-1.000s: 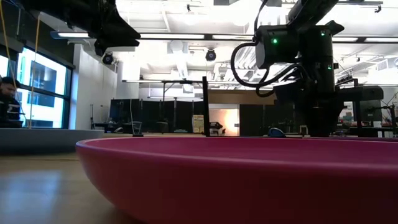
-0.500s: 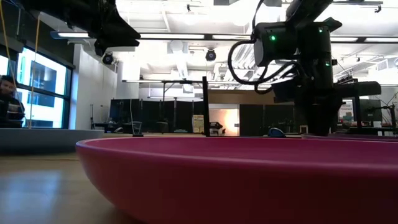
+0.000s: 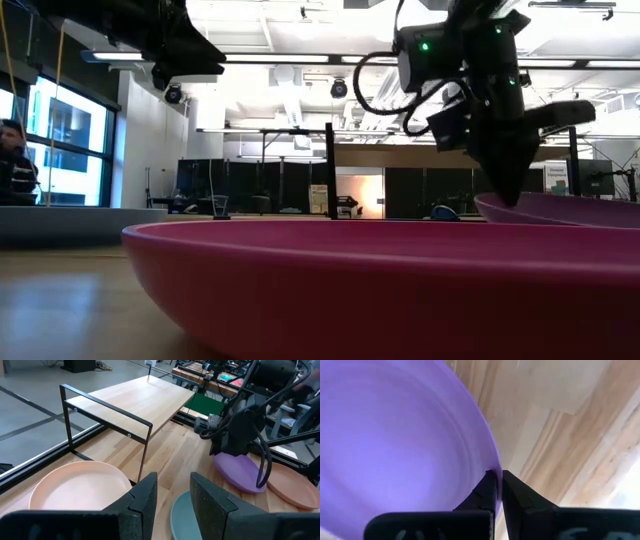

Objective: Place and stack plates onto a shelf
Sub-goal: Put the purple plate on the shelf

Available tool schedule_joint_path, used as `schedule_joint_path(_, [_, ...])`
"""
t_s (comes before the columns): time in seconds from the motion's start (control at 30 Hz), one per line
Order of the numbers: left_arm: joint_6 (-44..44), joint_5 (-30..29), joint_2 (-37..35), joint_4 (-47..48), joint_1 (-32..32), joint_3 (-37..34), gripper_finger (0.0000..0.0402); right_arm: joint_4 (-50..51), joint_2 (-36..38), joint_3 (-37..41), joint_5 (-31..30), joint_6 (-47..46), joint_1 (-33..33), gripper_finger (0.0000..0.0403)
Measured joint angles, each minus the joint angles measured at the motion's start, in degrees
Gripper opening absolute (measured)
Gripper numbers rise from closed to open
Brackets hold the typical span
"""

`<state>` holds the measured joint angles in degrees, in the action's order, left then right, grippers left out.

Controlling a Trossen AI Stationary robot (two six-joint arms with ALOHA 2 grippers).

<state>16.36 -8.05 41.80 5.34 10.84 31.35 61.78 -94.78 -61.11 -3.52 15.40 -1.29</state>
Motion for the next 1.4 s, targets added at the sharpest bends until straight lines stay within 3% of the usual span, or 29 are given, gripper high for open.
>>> schedule_joint_path(0.2, [0.00, 0.01, 0.00, 0.00, 0.01, 0.00, 0.0104, 2.99, 0.80, -3.90, 0.82, -0.85, -1.42, 0.0001])
schedule_joint_path(0.5, [0.00, -0.01, 0.00, 0.00, 0.01, 0.00, 0.0104, 5.34, 8.27, -4.96, 1.75, -6.67, -5.20, 0.0000])
schedule_joint_path(0.93, [0.07, -0.01, 0.00, -0.02, 0.01, 0.00, 0.0104, 5.55, 23.19, -4.96, 4.24, -27.41, -12.23, 0.0000])
schedule_joint_path(1.4, [0.02, -0.01, -0.02, -0.07, 0.01, 0.00, 0.0104, 5.75, 31.95, -4.96, 6.74, -50.43, -24.56, 0.0000])
